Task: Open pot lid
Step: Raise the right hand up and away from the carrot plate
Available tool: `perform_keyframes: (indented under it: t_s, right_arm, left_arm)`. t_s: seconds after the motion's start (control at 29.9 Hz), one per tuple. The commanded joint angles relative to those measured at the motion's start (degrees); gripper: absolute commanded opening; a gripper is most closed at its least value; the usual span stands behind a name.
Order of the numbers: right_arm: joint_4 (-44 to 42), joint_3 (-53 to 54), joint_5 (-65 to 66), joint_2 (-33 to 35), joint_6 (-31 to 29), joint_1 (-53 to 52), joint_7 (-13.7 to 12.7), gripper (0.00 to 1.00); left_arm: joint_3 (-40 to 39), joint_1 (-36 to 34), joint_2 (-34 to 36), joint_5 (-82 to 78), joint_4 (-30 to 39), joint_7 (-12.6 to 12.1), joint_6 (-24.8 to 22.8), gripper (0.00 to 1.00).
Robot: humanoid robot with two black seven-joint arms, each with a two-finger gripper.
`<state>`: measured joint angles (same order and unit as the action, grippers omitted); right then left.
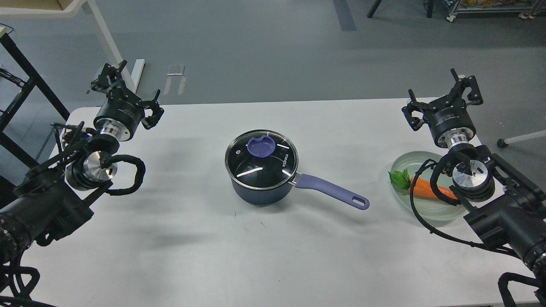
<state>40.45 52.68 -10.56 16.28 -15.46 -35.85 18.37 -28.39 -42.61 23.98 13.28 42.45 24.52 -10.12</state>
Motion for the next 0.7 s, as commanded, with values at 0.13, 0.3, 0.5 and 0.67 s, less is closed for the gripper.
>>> perform_keyframes:
  t_s: [0.13,0.3,0.5,0.67]
  right_arm:
    - [0.2,-1.2,0.0,0.1,-0.1,-0.1,0.0,1.00]
    - [0.8,-2.4,0.1,0.8,-0.1,-0.9,0.0,1.00]
    - [4.4,-9.8,0.6,6.0,-0.1,-3.4,0.0,1.00]
    - [9.6,-14.0,0.6,13.1,-0.1,-5.5,0.0,1.00]
  left_arm:
    - [-0.1,0.2,0.1,0.1,0.2,0.1,0.5,1.00]
    - [-0.1,0.2,0.2,0.1,0.2,0.0,0.9,1.00]
    - [-0.1,0.2,0.4,0.3,0.2,0.0,0.8,1.00]
    - [-0.1,0.2,0.2,0.3,0.2,-0.4,0.9,1.00]
